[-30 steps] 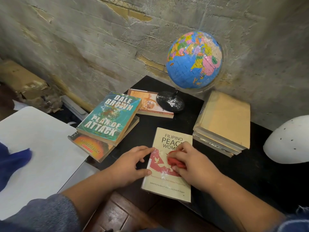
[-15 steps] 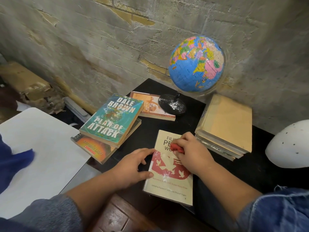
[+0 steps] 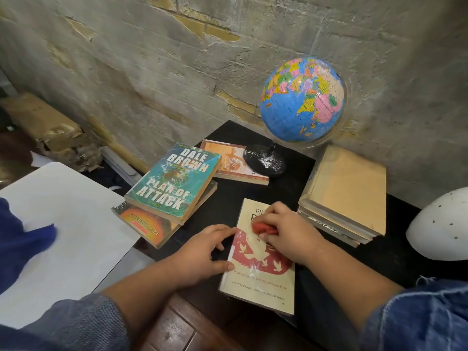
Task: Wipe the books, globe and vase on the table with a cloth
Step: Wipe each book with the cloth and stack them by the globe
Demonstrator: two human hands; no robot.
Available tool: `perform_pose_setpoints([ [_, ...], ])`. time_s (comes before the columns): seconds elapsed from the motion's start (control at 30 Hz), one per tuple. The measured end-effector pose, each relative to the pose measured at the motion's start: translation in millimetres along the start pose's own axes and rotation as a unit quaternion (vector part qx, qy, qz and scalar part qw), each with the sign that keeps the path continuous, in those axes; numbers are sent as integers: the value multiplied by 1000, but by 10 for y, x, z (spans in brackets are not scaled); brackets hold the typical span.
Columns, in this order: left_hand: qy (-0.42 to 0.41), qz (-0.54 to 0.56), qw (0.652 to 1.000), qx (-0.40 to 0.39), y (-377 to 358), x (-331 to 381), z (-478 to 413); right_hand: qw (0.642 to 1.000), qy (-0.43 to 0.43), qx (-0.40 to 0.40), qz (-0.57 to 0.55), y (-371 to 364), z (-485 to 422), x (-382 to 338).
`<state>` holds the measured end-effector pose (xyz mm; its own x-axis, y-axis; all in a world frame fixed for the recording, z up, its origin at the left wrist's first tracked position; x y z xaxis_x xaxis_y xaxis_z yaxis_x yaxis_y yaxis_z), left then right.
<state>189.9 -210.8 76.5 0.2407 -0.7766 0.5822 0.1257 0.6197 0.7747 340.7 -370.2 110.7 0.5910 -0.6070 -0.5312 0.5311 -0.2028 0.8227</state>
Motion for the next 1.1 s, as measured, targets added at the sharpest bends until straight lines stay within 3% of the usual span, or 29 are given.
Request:
perform_pose_setpoints([
  [0.1,0,2,1000,-1,1,-13,-3,995,-56,76,31,-38,-127,-21],
  [0.27,-2,6,1000,-5,11,-42,-7,1000,2,-11,-10,-71,-205,-87],
  [0.4,0,7,1000,0,10,-42,-14,996,-48,73,29,-78,-318,-88],
  [0.47,0,6,1000,6,-1,-52,-22,999,-3,35,7,-155,-289,-170],
  [0.53,1,8,1000,12,-11,-63,-24,997,42,-54,-23,-139,-197,-221],
  [0.6,0,7,1000,15,-14,-67,-26,992,47,-108,-50,-45,-156,-194],
  [0.73,3,8,1000,15,-10,-62,-20,998,28,-35,-34,-62,-137,-163],
  [0.83,3,4,1000,16,-14,-60,-22,992,75,-97,-25,-127,-62,-173],
  [0.9,3,4,1000,15,-14,-57,-24,989,59,-132,-40,-43,-48,-145],
  [1.03,2,4,1000,16,-9,-56,-20,998,29,-57,-16,-44,-43,-177],
  [1.1,2,6,1000,17,-10,-59,-17,993,73,-93,-18,-140,23,-212],
])
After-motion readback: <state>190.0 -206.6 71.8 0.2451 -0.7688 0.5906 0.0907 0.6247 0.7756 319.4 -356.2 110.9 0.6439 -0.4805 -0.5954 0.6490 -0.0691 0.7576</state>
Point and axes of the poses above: each hand's wrist, its own z-axis away from the middle knuckle, its own y-axis out of the back of the hand, x = y × z, the point moved 1 cm from there along -z, towards the middle knuckle, and after that the axes turned 13 degrees about -z, right-handed, at the moved point
